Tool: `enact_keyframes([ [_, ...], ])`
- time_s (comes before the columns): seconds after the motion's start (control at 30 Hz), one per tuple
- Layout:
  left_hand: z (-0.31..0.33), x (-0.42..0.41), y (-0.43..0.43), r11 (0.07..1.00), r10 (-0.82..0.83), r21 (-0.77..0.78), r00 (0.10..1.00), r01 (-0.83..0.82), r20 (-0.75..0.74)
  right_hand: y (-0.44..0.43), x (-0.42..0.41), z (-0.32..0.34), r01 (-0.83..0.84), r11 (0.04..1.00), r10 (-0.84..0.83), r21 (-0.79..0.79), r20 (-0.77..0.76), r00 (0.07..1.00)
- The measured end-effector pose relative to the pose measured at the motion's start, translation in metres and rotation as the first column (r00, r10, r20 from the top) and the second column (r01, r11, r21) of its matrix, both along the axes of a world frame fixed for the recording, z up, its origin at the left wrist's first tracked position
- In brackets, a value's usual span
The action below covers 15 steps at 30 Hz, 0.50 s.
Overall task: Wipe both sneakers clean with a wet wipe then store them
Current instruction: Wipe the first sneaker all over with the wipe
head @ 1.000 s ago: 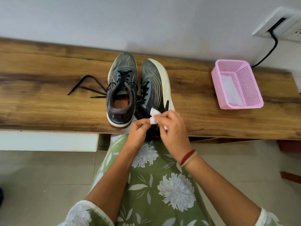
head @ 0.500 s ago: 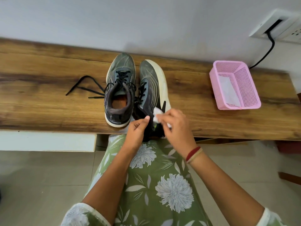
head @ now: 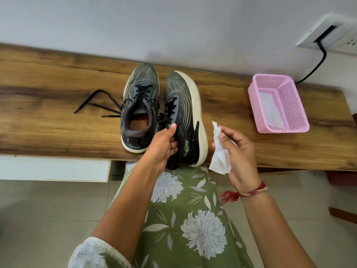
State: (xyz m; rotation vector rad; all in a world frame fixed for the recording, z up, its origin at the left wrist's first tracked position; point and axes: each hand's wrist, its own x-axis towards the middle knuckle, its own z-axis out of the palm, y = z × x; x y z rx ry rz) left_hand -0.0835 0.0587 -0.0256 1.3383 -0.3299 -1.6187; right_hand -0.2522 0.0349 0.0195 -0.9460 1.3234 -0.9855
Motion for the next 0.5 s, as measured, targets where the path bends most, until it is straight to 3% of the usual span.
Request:
enact_keyframes([
  [0.1,0.005,0.001,-0.006,0.997,-0.028,-0.067,0.998,0.032,0.049,-0.009,0.013,-0.004,-0.137,0.970,0.077,-0.201,-0.279,0.957],
  [0.17,0.010,0.003,-0.010,0.995,-0.053,-0.077,0.994,0.060,0.091,-0.015,0.019,-0.010,-0.319,0.888,0.082,-0.331,-0.569,0.818],
  [0.23,0.012,0.003,-0.010,0.992,-0.091,-0.071,0.989,0.099,0.118,-0.017,0.021,-0.017,-0.475,0.806,0.079,-0.354,-0.731,0.678],
  [0.3,0.011,0.002,-0.009,0.993,-0.092,-0.060,0.990,0.099,0.109,-0.009,0.020,-0.026,-0.523,0.775,0.081,-0.356,-0.764,0.640],
  [0.43,0.005,0.008,-0.005,0.995,-0.078,-0.052,0.991,0.084,0.110,0.034,0.019,-0.032,-0.512,0.782,0.088,-0.355,-0.750,0.655],
  [0.5,0.002,0.014,-0.001,0.994,-0.088,-0.056,0.989,0.095,0.115,0.054,0.019,-0.031,-0.601,0.715,0.162,-0.357,-0.752,0.639],
])
